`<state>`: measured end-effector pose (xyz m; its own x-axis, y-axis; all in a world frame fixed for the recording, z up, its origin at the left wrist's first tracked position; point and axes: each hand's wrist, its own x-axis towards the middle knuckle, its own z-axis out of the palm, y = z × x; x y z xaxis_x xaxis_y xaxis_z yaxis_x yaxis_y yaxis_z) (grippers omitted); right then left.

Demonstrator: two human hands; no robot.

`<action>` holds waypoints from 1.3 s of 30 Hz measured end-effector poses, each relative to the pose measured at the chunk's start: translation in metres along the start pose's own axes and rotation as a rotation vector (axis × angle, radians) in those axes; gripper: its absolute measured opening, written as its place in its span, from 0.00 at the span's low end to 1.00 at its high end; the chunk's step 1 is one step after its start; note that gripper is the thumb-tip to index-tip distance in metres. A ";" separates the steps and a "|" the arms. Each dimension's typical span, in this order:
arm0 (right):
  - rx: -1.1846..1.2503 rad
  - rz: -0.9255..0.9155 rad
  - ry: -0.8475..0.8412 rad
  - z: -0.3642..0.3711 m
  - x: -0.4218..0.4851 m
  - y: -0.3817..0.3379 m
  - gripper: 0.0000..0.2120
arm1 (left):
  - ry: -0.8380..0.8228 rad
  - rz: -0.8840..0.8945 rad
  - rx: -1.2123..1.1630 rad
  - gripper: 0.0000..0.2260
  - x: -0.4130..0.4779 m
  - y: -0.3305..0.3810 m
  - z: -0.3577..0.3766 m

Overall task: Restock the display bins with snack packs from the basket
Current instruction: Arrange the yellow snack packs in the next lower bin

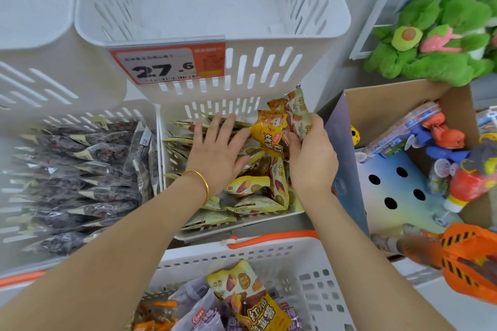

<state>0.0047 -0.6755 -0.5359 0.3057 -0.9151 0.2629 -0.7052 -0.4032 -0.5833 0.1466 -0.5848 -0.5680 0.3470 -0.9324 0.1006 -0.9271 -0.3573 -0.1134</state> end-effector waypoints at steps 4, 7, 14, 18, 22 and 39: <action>0.079 0.045 -0.074 0.000 0.000 0.003 0.29 | -0.022 0.013 0.062 0.24 0.000 0.003 0.004; -0.001 0.060 -0.021 0.000 0.005 0.005 0.23 | -0.034 0.008 0.088 0.25 -0.003 0.001 0.005; -0.374 -0.182 -0.099 0.007 0.012 0.002 0.16 | -0.060 -0.019 0.064 0.27 -0.005 0.003 0.002; -0.198 -0.161 -0.271 0.025 0.013 -0.011 0.22 | -0.056 -0.008 0.017 0.26 -0.006 0.002 0.000; -0.174 -0.070 -0.219 0.020 0.015 0.000 0.12 | -0.041 0.008 -0.021 0.28 -0.006 -0.003 -0.001; -0.154 -0.130 -0.108 0.024 0.027 -0.002 0.15 | -0.001 0.099 0.034 0.26 0.022 0.007 -0.006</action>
<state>0.0304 -0.6997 -0.5460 0.4614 -0.8544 0.2390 -0.7423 -0.5194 -0.4233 0.1468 -0.6075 -0.5607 0.2539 -0.9634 0.0860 -0.9516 -0.2648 -0.1563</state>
